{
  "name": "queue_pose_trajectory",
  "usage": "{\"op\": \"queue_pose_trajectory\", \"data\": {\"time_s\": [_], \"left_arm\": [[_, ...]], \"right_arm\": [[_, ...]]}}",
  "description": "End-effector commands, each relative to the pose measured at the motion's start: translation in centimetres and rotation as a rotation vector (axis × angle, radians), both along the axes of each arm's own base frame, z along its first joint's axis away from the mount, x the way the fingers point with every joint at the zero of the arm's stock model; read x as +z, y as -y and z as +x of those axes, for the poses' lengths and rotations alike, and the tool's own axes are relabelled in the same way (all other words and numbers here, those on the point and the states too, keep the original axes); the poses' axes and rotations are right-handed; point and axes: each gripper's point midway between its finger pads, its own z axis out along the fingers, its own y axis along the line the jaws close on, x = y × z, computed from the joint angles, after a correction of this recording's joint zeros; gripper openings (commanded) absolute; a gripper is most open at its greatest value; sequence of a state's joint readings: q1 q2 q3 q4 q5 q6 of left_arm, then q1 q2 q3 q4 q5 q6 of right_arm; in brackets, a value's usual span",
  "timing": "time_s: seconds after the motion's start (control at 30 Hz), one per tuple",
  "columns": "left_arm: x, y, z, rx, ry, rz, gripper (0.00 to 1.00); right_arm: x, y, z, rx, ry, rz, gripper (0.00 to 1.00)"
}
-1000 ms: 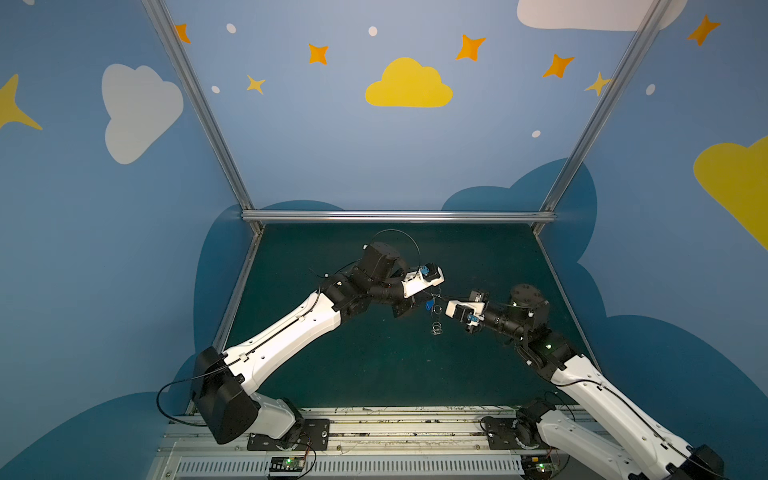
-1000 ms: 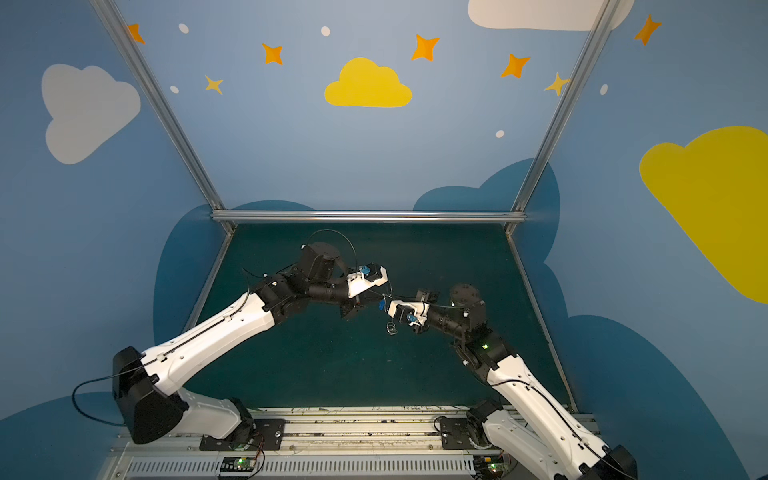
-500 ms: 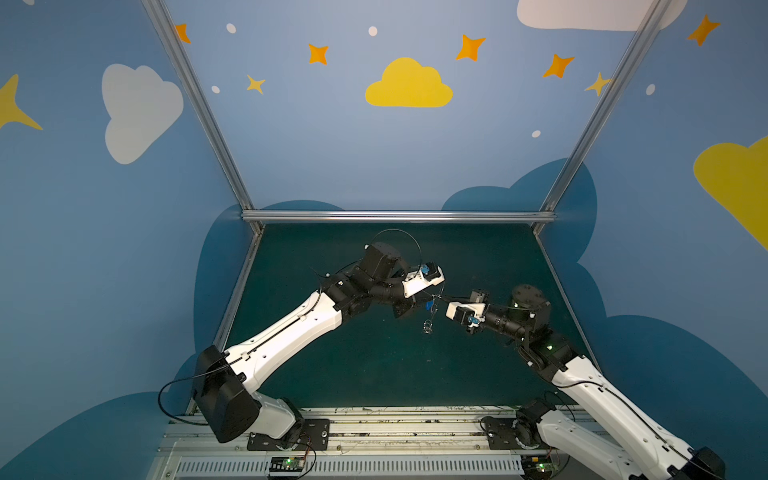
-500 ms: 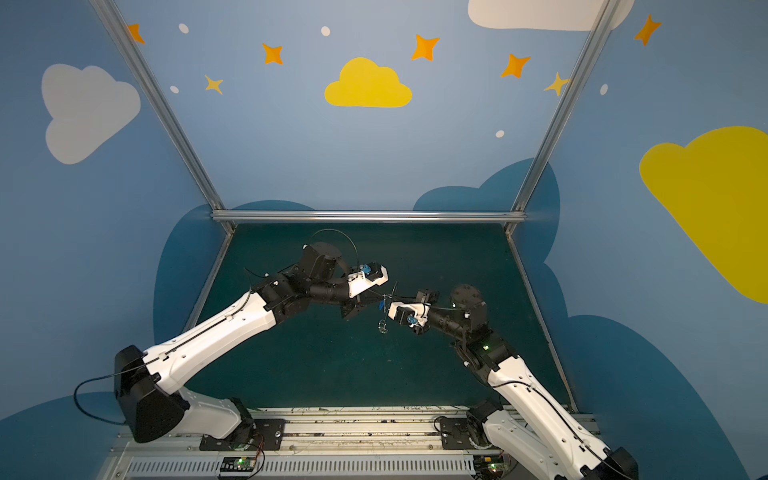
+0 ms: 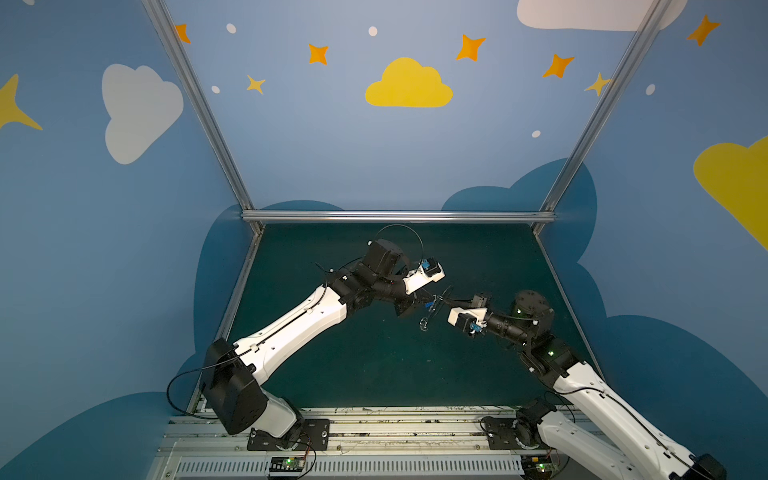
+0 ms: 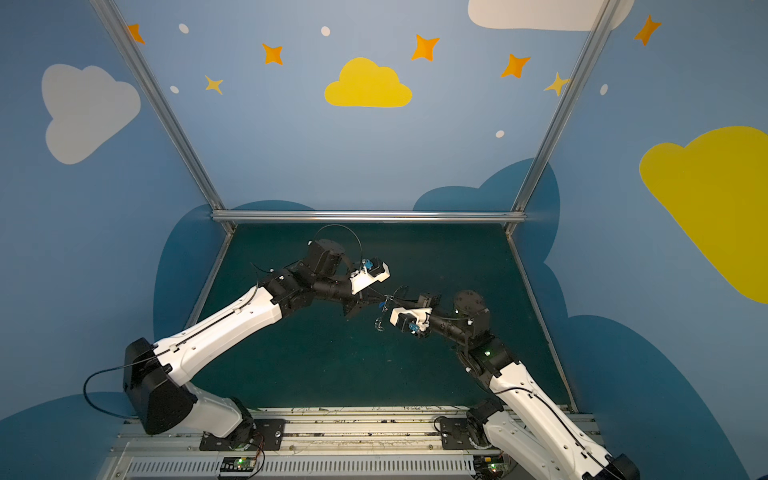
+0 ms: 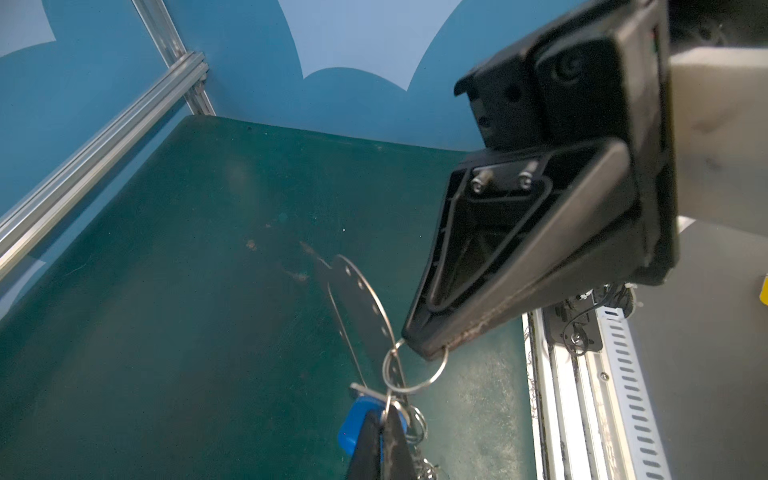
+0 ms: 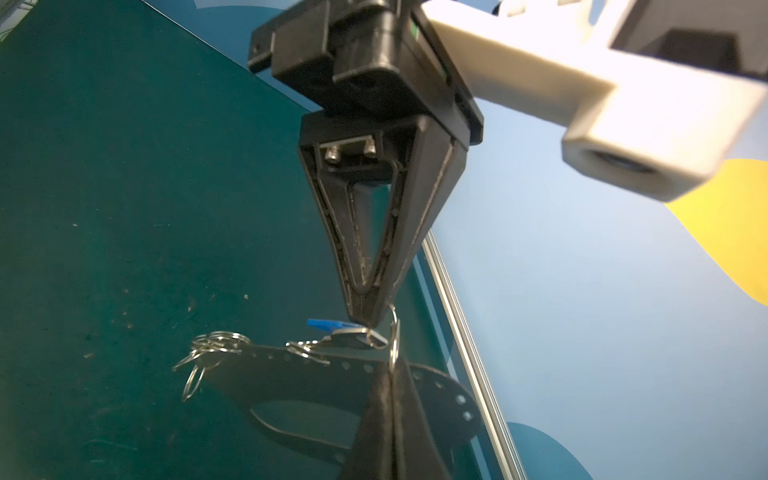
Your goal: Put the keys on the keyring
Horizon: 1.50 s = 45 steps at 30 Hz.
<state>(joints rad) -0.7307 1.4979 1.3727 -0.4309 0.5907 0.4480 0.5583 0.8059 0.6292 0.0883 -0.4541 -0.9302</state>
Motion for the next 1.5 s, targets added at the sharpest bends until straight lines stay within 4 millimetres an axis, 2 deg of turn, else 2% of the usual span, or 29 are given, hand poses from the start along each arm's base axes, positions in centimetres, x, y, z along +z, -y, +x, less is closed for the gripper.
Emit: {"op": "queue_pose_trajectory", "data": {"time_s": [0.0,0.27,0.3,0.37,0.4,0.53,0.57,0.73,0.97,1.07,1.2,1.3,1.47], "left_arm": [[0.8,0.2,0.2,-0.015,-0.024,-0.025,0.03],[0.8,0.4,-0.3,-0.049,-0.053,-0.033,0.05],[0.9,0.3,-0.3,-0.054,-0.038,-0.033,0.09],[1.2,0.2,-0.2,-0.054,0.001,-0.029,0.25],[1.4,0.0,-0.1,-0.047,0.026,-0.026,0.3],[1.7,-0.9,0.3,-0.029,0.191,-0.032,0.44],[1.7,-1.1,0.1,-0.041,0.237,-0.039,0.45],[2.9,-2.0,-0.5,-0.036,0.391,-0.096,0.45],[3.2,-1.3,-1.2,-0.093,0.413,-0.089,0.43],[3.2,-1.0,-1.3,-0.12,0.408,-0.085,0.39],[2.7,-0.9,-1.6,-0.146,0.39,-0.068,0.36],[2.5,-0.9,-2.0,-0.158,0.376,-0.066,0.3],[1.9,-1.0,-2.2,-0.163,0.362,-0.044,0.31]], "right_arm": [[1.2,-0.2,-0.7,0.026,0.02,0.052,0.0],[1.9,0.0,-0.1,-0.014,-0.056,0.127,0.0],[1.8,-0.1,-0.1,-0.011,-0.072,0.13,0.0],[1.5,-0.3,-0.2,-0.004,-0.11,0.134,0.0],[1.5,-0.3,-0.1,-0.003,-0.13,0.144,0.0],[1.1,-0.6,-0.3,0.038,-0.207,0.161,0.0],[1.1,-0.6,-0.3,0.044,-0.218,0.17,0.0],[1.4,-0.9,-0.2,0.082,-0.261,0.211,0.0],[1.8,-1.8,-1.2,0.195,-0.325,0.224,0.0],[1.5,-2.1,-1.6,0.233,-0.367,0.22,0.0],[1.7,-2.1,-1.7,0.234,-0.361,0.224,0.0],[1.6,-2.1,-1.7,0.233,-0.365,0.221,0.0],[1.8,-2.1,-1.7,0.234,-0.354,0.224,0.0]]}}
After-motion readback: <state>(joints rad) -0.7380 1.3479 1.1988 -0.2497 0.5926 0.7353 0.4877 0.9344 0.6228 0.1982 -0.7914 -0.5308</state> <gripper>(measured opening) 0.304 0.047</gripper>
